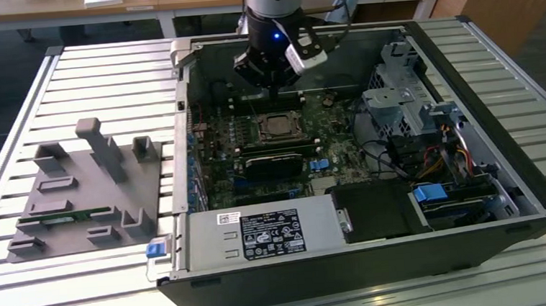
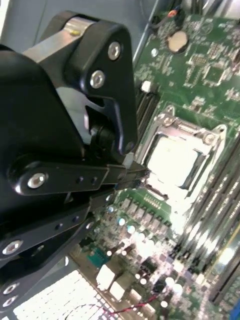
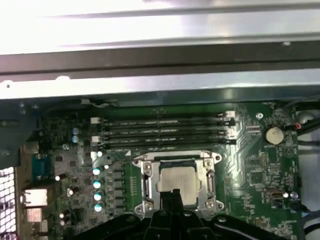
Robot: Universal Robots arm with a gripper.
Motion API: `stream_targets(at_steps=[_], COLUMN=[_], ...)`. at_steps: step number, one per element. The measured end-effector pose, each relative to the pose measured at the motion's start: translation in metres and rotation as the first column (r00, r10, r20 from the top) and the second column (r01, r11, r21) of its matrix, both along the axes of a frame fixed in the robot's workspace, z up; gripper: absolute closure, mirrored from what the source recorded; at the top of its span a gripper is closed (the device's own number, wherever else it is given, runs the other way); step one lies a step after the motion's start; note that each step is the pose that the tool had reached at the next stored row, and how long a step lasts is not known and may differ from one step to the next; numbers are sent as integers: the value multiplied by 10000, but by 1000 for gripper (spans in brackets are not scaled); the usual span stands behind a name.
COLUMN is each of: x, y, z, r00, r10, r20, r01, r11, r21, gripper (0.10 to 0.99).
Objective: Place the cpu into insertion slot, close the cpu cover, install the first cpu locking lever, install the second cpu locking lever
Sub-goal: 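Install the first cpu locking lever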
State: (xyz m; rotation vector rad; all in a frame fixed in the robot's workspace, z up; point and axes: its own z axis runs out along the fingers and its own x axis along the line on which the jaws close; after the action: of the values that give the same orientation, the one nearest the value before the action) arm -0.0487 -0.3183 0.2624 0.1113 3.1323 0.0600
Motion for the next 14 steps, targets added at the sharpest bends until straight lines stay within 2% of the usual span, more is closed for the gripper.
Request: stream_targets(at_steps=[4,9,14], x=[-133,-157,-284], y=[0,0,0], z=[-4,-14,-24], r00=[10000,9987,9983], r10=[7,505,585], r20=[27,26,29], r01=[-7,-505,-585], r11=[10000,9987,9983], r21=[7,14,15], gripper=[980,980,980])
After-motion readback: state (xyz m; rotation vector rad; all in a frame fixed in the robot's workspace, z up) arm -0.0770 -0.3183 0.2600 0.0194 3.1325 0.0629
